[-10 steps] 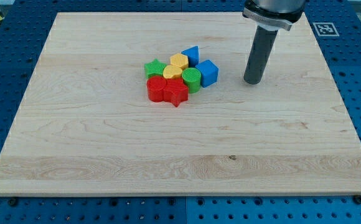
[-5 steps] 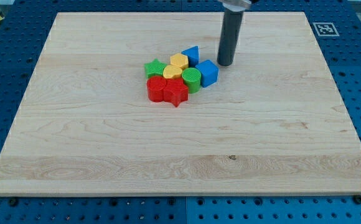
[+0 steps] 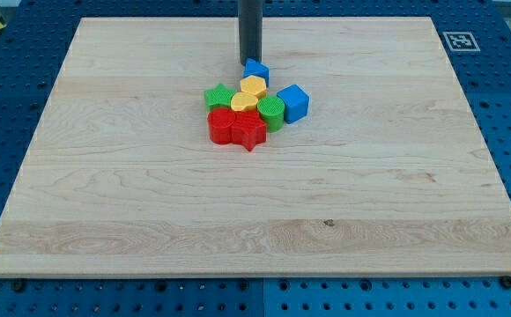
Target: Push the yellow hexagon into a group of objects
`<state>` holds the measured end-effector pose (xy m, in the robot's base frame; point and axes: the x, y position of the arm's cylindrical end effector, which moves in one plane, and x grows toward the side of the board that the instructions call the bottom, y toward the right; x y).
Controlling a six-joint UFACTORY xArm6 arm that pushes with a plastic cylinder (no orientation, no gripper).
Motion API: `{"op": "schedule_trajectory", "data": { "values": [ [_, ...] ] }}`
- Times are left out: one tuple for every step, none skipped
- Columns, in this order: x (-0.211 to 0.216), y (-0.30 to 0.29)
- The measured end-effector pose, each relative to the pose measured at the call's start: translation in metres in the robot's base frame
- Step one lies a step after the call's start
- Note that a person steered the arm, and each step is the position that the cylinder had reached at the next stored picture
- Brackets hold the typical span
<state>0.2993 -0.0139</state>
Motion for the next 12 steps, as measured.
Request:
{"op": "schedule_trajectory", "data": {
  "values": [
    [0.001, 0.001],
    [0.012, 0.008],
    [0.024, 0.015],
    [0.029, 0.018],
    [0.031, 0.018],
    [0.032, 0.018],
    [0.032, 0.018],
    [0.032, 0.018],
    [0.032, 0.018],
    [0.037, 0.018],
    [0.048, 0.02],
    [0.063, 0.027]
  ]
}}
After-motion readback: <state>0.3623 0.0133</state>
